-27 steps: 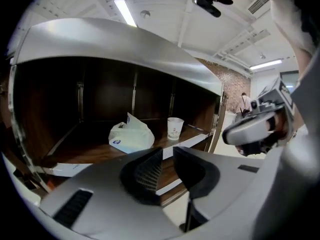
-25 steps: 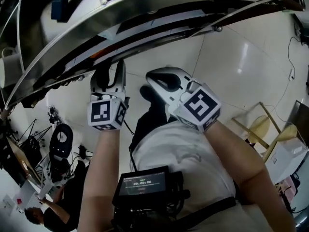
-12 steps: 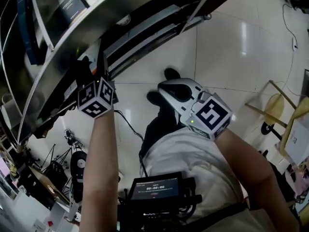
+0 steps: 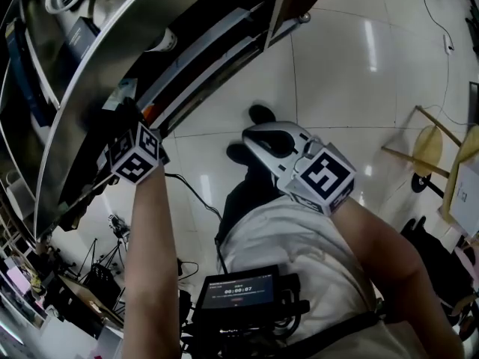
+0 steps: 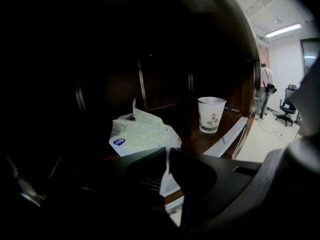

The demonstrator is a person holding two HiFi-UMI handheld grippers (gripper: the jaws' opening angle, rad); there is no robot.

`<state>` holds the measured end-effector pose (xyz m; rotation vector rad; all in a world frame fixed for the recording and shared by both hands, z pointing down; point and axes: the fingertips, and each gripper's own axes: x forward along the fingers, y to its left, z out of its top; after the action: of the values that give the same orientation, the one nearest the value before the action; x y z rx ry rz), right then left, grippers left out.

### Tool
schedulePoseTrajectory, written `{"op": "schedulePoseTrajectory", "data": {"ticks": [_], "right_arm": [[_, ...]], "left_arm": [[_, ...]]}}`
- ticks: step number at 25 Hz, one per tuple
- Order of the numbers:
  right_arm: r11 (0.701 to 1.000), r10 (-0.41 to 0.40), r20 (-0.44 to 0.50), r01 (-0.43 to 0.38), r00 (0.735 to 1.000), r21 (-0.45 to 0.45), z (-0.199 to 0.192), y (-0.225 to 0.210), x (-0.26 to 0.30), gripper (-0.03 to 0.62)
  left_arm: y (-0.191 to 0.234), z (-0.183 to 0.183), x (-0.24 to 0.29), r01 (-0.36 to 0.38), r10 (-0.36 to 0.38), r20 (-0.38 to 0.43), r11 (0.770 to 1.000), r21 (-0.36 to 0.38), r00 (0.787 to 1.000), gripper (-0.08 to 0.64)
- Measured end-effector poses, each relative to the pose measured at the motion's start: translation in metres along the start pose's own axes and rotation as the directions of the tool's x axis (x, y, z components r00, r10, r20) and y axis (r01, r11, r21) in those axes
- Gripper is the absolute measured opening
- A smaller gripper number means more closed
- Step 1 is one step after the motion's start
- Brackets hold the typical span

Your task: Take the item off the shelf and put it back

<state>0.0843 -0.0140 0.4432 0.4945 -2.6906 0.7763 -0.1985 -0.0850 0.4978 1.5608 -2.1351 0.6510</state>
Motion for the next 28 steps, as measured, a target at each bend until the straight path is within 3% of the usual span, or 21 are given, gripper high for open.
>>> {"op": "schedulePoseTrajectory", "data": {"ticks": [13, 22, 24, 25, 27, 28], "right_arm": [[0.999, 0.04, 0.018, -0.04, 0.999, -0.036, 0.017, 0.009, 0.017, 0.008], [0.993, 0.086, 0.009, -0.085, 0.996, -0.076, 0.033, 0.021, 0.033, 0.008], [0.991, 0.096, 0.003, -0.095, 0.995, -0.089, 0.037, 0.023, 0.038, 0.008], [0.99, 0.102, -0.001, -0.102, 0.995, -0.095, 0.039, 0.024, 0.041, 0.008], [0.987, 0.117, -0.011, -0.117, 0.993, -0.109, 0.043, 0.027, 0.046, 0.008], [0.985, 0.127, -0.015, -0.128, 0.992, -0.117, 0.045, 0.03, 0.049, 0.008]], "left_arm": [[-0.012, 0.003, -0.033, 0.088, -0.09, 0.031, 0.995, 0.05, 0.995, 0.021], [-0.033, -0.006, -0.086, 0.236, -0.24, 0.057, 0.97, 0.061, 0.969, 0.021], [-0.022, -0.009, -0.102, 0.202, -0.204, 0.003, 0.973, 0.113, 0.979, 0.021], [-0.007, -0.012, -0.114, 0.145, -0.134, -0.069, 0.972, 0.184, 0.989, 0.021], [0.02, -0.017, -0.136, 0.059, 0.001, -0.185, 0.946, 0.32, 0.983, 0.021], [0.021, -0.017, -0.142, 0.072, -0.013, -0.183, 0.945, 0.318, 0.983, 0.021]]}}
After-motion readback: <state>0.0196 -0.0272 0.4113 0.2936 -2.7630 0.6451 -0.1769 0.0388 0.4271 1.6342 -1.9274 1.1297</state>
